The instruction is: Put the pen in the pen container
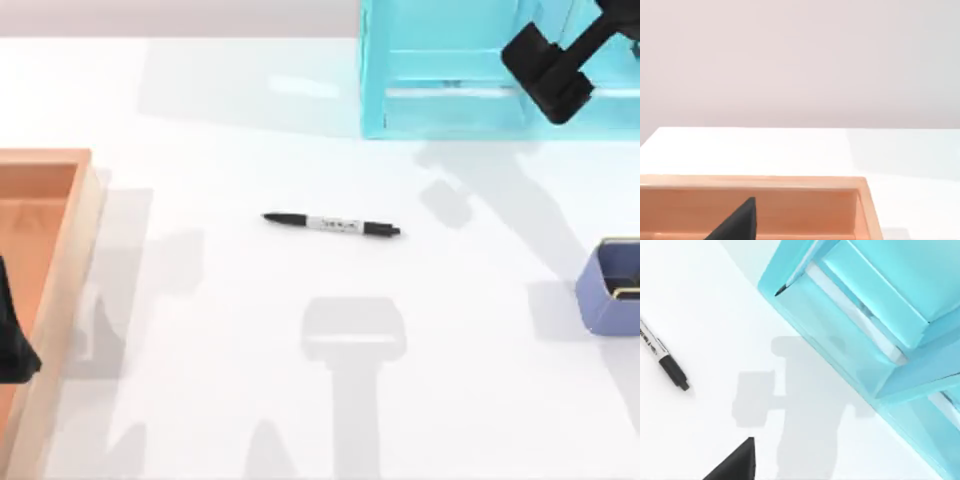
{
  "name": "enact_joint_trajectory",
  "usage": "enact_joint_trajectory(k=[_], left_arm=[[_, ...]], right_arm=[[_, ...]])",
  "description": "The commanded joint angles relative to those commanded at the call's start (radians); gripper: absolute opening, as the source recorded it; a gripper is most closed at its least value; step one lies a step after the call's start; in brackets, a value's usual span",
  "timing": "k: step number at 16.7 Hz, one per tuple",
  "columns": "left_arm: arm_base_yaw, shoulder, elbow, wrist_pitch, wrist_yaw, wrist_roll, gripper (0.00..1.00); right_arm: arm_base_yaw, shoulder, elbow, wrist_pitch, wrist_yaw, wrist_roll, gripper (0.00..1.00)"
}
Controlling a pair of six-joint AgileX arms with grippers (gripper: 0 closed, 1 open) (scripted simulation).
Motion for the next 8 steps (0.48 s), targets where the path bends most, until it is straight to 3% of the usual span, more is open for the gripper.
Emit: enact_joint_trajectory(k=[8], left_arm=[[0.000, 0.000, 0.000, 0.000, 0.000, 0.000, 1.00]], right_arm=[[0.179, 0.738, 0.714, -0.397, 0.052, -0.196, 1.00]])
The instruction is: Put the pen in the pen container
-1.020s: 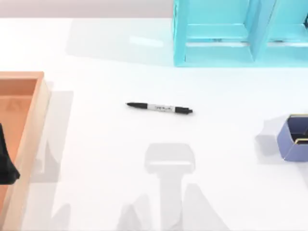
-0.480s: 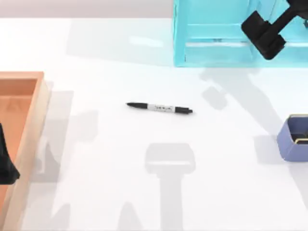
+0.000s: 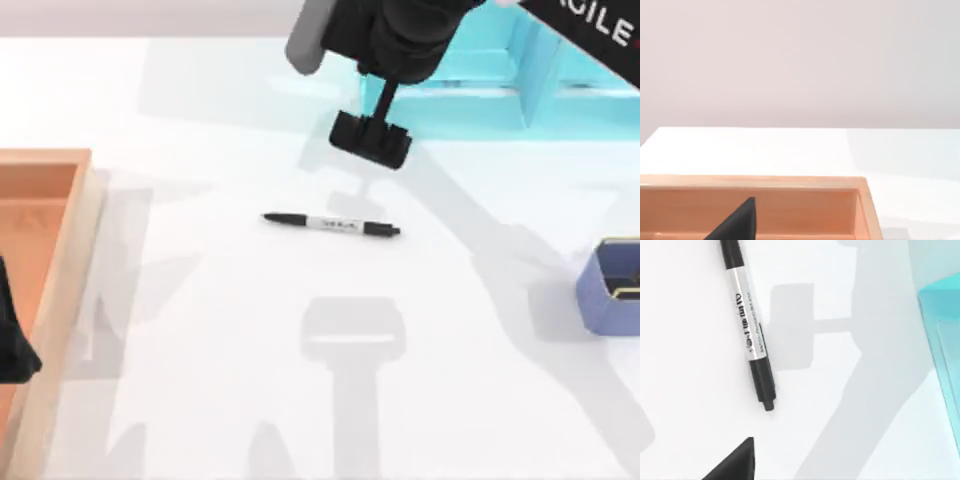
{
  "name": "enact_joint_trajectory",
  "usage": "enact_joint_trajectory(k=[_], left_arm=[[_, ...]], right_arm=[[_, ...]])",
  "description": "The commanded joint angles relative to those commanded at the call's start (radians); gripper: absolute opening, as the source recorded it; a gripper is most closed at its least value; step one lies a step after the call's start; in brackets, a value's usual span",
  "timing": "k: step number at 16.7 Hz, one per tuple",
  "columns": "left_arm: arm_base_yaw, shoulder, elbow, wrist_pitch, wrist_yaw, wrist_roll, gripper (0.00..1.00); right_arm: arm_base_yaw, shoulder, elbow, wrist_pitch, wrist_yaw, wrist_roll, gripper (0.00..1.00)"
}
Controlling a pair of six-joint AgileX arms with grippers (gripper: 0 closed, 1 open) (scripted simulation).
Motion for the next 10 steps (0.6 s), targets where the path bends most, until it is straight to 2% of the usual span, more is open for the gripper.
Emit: enact_joint_trajectory(k=[5, 10], left_arm=[[0.000, 0.000, 0.000, 0.000, 0.000, 0.000, 1.00], [0.000, 0.000, 0.000, 0.000, 0.000, 0.000, 1.00]], right_arm=[[0.064, 0.287, 0.251, -0.158, 0.023, -0.071, 1.00], [0.077, 0.344, 0.299, -0.191, 0.028, -0.086, 1.00]])
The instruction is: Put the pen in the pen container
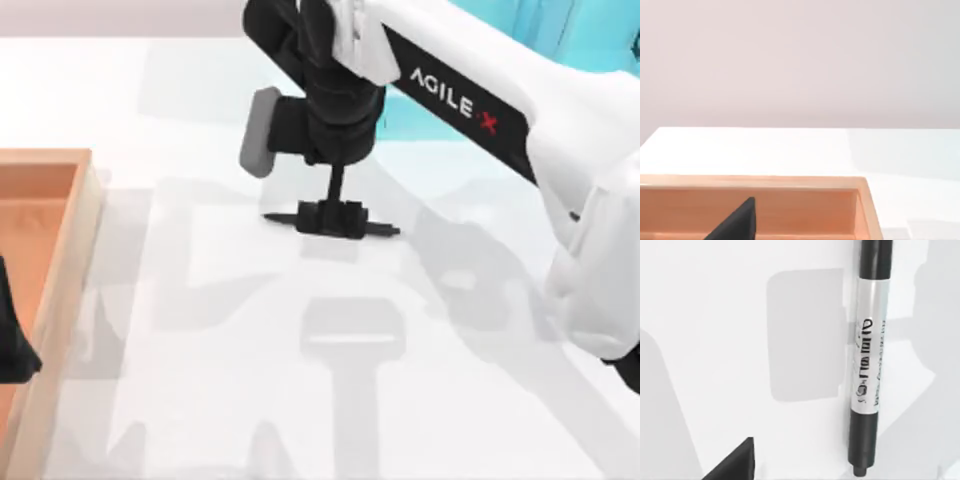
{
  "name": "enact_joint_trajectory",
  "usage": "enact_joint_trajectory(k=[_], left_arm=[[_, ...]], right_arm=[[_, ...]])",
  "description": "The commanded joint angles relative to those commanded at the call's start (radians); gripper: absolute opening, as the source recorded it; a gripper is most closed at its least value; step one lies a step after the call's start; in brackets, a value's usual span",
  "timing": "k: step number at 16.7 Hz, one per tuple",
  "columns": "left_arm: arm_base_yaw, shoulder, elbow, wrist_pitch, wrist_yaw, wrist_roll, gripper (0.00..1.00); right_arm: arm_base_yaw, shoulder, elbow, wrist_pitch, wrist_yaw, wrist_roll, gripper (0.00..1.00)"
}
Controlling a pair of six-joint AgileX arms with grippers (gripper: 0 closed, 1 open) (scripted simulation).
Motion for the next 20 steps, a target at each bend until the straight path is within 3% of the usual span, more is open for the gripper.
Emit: enact_joint_trajectory(k=[5, 14, 19, 20], left_arm=[[0.000, 0.000, 0.000, 0.000, 0.000, 0.000, 1.00], [0.000, 0.000, 0.000, 0.000, 0.000, 0.000, 1.00], [0.000, 0.000, 0.000, 0.000, 0.000, 0.000, 1.00], [0.000, 0.000, 0.000, 0.000, 0.000, 0.000, 1.00]], right_arm=[[-0.005, 0.005, -0.013, 0.017, -0.001, -0.001, 1.00], [-0.025, 0.071, -0.222, 0.297, -0.002, -0.024, 1.00], [-0.027, 0.077, -0.241, 0.322, -0.002, -0.027, 1.00], [-0.027, 0.077, -0.241, 0.322, -0.002, -0.027, 0.92]])
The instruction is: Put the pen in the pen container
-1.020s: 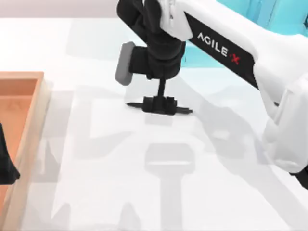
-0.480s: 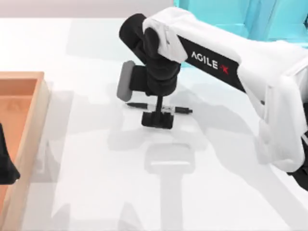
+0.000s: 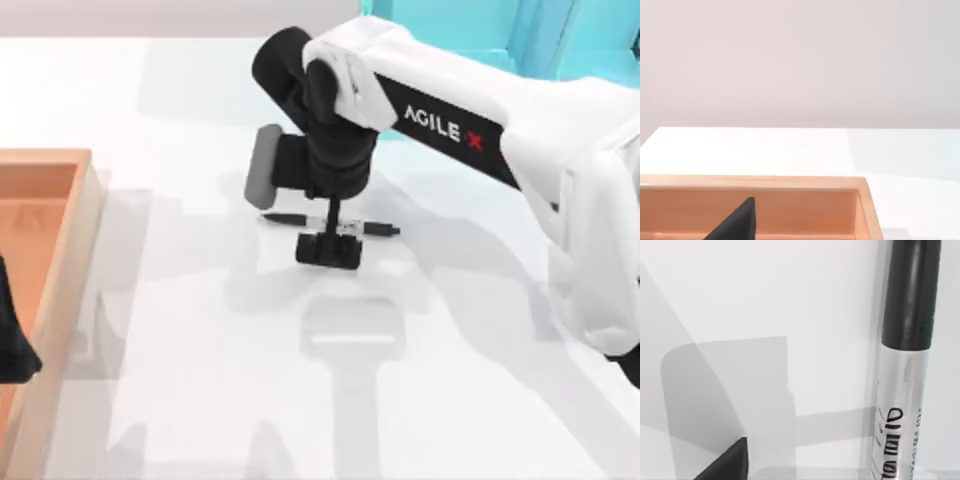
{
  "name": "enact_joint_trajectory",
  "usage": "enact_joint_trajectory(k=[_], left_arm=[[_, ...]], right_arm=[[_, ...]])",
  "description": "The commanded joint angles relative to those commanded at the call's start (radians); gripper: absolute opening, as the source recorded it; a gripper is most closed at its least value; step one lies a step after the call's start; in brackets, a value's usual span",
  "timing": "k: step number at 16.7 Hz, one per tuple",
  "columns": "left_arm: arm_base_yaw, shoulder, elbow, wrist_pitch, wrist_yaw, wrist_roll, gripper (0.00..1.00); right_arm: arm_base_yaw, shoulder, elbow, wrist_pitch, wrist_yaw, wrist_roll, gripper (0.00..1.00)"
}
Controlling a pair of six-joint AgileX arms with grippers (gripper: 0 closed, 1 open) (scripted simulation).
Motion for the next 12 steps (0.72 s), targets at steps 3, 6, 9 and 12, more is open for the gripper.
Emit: enact_joint_trajectory(k=[3, 6, 9, 12], left_arm=[[0.000, 0.000, 0.000, 0.000, 0.000, 0.000, 1.00], [0.000, 0.000, 0.000, 0.000, 0.000, 0.000, 1.00], [0.000, 0.000, 0.000, 0.000, 0.000, 0.000, 1.00], [0.000, 0.000, 0.000, 0.000, 0.000, 0.000, 1.00]], right_arm=[[0.000, 0.000, 0.000, 0.000, 0.000, 0.000, 0.70], [0.000, 0.000, 0.000, 0.000, 0.000, 0.000, 0.47], [0.000, 0.000, 0.000, 0.000, 0.000, 0.000, 0.25], [0.000, 0.000, 0.000, 0.000, 0.000, 0.000, 0.02]])
